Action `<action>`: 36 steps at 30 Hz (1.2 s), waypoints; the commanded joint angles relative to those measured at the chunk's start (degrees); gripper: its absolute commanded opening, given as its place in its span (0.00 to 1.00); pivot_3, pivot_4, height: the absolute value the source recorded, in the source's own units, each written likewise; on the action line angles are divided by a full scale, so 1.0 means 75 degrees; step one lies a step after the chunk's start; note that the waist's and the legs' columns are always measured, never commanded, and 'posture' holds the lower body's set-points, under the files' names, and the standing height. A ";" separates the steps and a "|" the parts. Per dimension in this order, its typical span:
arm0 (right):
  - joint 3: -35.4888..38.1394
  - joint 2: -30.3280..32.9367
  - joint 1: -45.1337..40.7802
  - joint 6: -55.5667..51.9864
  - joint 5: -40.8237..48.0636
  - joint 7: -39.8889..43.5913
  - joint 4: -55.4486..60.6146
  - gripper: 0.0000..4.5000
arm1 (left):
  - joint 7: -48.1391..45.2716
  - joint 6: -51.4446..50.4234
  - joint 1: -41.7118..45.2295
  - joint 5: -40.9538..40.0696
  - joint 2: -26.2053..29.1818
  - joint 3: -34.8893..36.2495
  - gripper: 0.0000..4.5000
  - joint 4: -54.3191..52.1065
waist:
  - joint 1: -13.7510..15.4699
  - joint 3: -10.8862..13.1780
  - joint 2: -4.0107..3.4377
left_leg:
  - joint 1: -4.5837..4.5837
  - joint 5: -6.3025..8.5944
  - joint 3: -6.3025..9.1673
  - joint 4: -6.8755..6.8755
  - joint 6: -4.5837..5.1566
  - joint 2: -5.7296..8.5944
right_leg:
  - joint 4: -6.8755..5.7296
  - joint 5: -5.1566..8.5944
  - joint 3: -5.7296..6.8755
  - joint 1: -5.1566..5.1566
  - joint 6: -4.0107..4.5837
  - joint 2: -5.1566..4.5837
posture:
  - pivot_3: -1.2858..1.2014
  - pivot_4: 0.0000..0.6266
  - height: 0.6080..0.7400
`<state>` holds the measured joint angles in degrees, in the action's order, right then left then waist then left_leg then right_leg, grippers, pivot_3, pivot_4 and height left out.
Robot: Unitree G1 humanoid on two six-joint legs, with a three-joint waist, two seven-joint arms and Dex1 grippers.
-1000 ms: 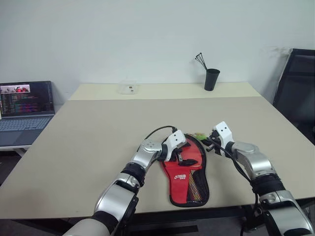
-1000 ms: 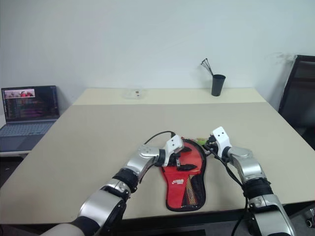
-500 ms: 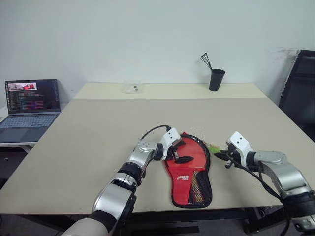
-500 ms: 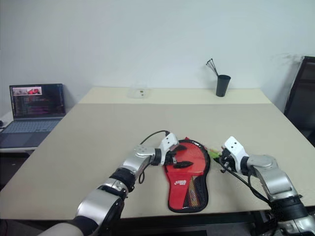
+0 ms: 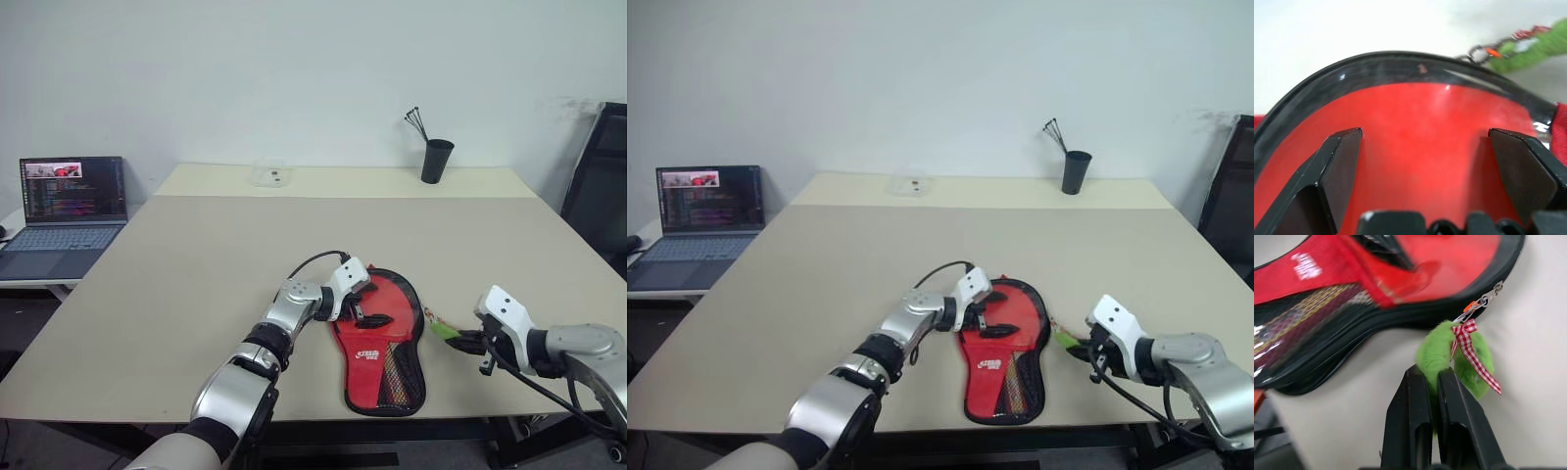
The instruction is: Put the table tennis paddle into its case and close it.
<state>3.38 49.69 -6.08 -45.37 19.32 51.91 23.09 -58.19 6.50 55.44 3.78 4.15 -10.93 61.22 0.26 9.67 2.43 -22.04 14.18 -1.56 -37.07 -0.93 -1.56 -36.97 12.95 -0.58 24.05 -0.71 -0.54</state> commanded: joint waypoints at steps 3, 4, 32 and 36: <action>0.0763 0.0425 0.1068 -0.0325 0.0536 0.0180 0.1106 0.01 | -0.0054 -0.0001 -0.0025 0.0310 -0.0201 -0.0290 1.00 0.0312 | 0.0009 0.0000 0.0000 | 0.0000 0.0000 0.0002 0.0001 0.0000 -0.0001 | 0.0001 0.0000 0.0003 -0.0001 -0.0001 0.0000 | 0.52 0.24 1.00; 0.0864 0.0479 0.1279 -0.0393 0.0628 0.0201 0.1301 0.01 | -0.0056 0.0007 -0.0014 0.0325 -0.0218 -0.0287 1.00 0.0331 | 0.0001 0.0000 0.0000 | 0.0001 0.0000 0.0003 0.0001 0.0000 0.0000 | 0.0001 0.0001 0.0003 -0.0001 -0.0001 0.0000 | 0.52 0.24 1.00; 0.1543 0.0494 0.4779 -0.1103 0.3610 -0.0567 0.4922 0.01 | 0.0169 0.0170 0.0152 0.0456 -0.0399 -0.0232 1.00 0.0691 | 0.0095 -0.0007 0.0009 | 0.0024 0.0005 0.0020 0.0000 -0.0008 0.0001 | 0.0017 0.0007 0.0056 -0.0044 -0.0007 -0.0009 | 0.52 0.24 1.00; 0.1349 0.0605 0.4733 -0.0979 0.3585 -0.0626 0.4922 0.01 | 0.0204 0.0166 0.0152 0.0453 -0.0383 -0.0224 1.00 0.0686 | 0.0095 -0.0007 0.0009 | 0.0022 0.0005 0.0029 0.0001 -0.0008 0.0001 | 0.0019 0.0008 0.0067 -0.0046 -0.0007 -0.0009 | 0.52 0.24 1.00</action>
<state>15.16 53.60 29.05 -53.94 43.70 46.09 57.34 -56.95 8.14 57.03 5.31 1.60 -11.08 64.84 0.97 9.62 2.50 -21.87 14.22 -1.34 -37.07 -0.99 -1.56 -36.83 13.01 -0.07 23.71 -0.76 -0.61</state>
